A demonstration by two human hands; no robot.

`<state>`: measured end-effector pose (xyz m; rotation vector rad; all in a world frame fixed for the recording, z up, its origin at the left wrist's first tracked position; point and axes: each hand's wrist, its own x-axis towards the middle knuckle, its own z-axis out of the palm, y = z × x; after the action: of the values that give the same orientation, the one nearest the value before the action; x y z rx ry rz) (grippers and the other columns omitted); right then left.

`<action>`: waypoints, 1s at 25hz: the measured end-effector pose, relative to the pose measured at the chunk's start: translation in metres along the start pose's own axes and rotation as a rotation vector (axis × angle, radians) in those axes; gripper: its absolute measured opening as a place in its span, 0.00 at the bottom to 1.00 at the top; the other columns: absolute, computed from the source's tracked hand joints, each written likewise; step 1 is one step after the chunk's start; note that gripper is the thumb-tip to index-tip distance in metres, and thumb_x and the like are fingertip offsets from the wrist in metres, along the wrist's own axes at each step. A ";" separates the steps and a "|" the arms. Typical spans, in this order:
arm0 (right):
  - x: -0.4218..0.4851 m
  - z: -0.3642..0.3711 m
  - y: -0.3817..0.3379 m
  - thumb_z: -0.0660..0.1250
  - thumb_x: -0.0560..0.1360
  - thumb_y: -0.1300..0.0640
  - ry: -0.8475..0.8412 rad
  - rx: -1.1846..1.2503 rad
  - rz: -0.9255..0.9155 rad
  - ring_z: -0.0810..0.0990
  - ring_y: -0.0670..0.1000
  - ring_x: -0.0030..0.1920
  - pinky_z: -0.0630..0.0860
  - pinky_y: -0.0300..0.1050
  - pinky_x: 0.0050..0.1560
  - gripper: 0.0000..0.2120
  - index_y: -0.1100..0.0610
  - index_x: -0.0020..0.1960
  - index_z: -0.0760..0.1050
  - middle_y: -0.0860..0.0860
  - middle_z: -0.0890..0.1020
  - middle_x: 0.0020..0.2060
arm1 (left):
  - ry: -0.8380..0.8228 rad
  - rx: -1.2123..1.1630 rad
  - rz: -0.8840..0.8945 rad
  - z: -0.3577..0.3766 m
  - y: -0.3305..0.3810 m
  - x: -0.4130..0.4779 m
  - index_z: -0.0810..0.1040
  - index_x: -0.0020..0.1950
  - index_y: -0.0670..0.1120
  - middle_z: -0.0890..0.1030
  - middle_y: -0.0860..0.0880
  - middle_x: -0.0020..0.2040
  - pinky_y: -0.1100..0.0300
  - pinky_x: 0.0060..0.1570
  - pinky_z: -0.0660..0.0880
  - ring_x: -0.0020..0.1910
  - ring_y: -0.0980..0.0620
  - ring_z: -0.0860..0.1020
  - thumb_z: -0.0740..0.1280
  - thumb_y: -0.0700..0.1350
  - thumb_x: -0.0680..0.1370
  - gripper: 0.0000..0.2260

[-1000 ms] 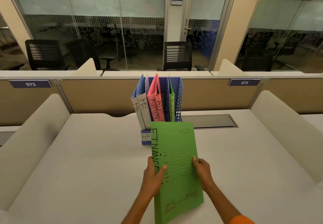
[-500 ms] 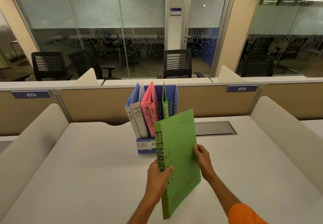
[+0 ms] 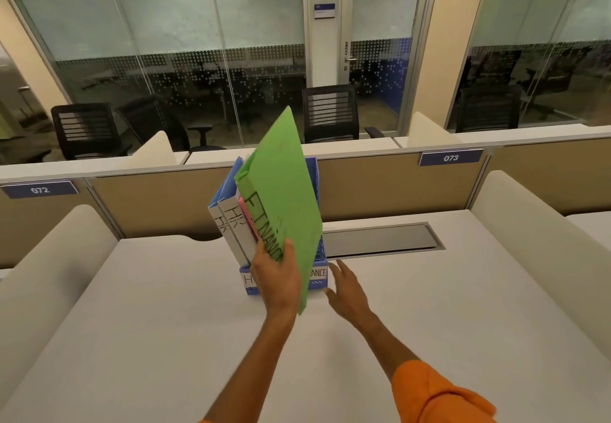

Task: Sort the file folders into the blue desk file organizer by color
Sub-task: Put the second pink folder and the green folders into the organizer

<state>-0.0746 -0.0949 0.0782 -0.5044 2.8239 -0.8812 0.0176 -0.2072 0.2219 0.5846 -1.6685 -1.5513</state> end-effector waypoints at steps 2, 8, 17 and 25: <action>0.008 0.005 -0.005 0.64 0.79 0.55 0.008 -0.128 -0.089 0.56 0.54 0.79 0.64 0.47 0.74 0.33 0.53 0.80 0.53 0.53 0.54 0.80 | 0.058 -0.024 0.064 0.020 0.005 0.013 0.77 0.63 0.41 0.81 0.47 0.59 0.71 0.49 0.77 0.55 0.51 0.79 0.67 0.40 0.78 0.13; 0.031 0.018 -0.004 0.63 0.80 0.56 -0.013 -0.262 -0.181 0.47 0.57 0.80 0.54 0.49 0.79 0.35 0.54 0.81 0.48 0.55 0.47 0.81 | 0.100 -0.083 0.204 0.074 -0.003 0.062 0.73 0.69 0.40 0.80 0.49 0.61 0.75 0.54 0.74 0.58 0.54 0.79 0.64 0.36 0.78 0.19; 0.043 0.045 0.018 0.64 0.81 0.51 -0.008 -0.286 -0.190 0.41 0.56 0.80 0.43 0.48 0.79 0.37 0.52 0.81 0.44 0.54 0.42 0.81 | 0.073 -0.010 0.129 0.121 -0.073 0.089 0.75 0.66 0.41 0.82 0.46 0.58 0.57 0.55 0.80 0.55 0.50 0.81 0.65 0.38 0.79 0.15; 0.046 0.058 0.025 0.65 0.79 0.49 -0.003 -0.290 -0.190 0.40 0.57 0.80 0.38 0.49 0.77 0.40 0.50 0.81 0.44 0.54 0.41 0.80 | 0.088 0.065 0.137 0.142 -0.101 0.100 0.77 0.64 0.38 0.83 0.43 0.56 0.55 0.55 0.79 0.52 0.49 0.82 0.64 0.42 0.81 0.14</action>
<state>-0.1112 -0.1226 0.0149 -0.8207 2.9521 -0.4956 -0.1703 -0.2113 0.1511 0.5530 -1.6616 -1.3592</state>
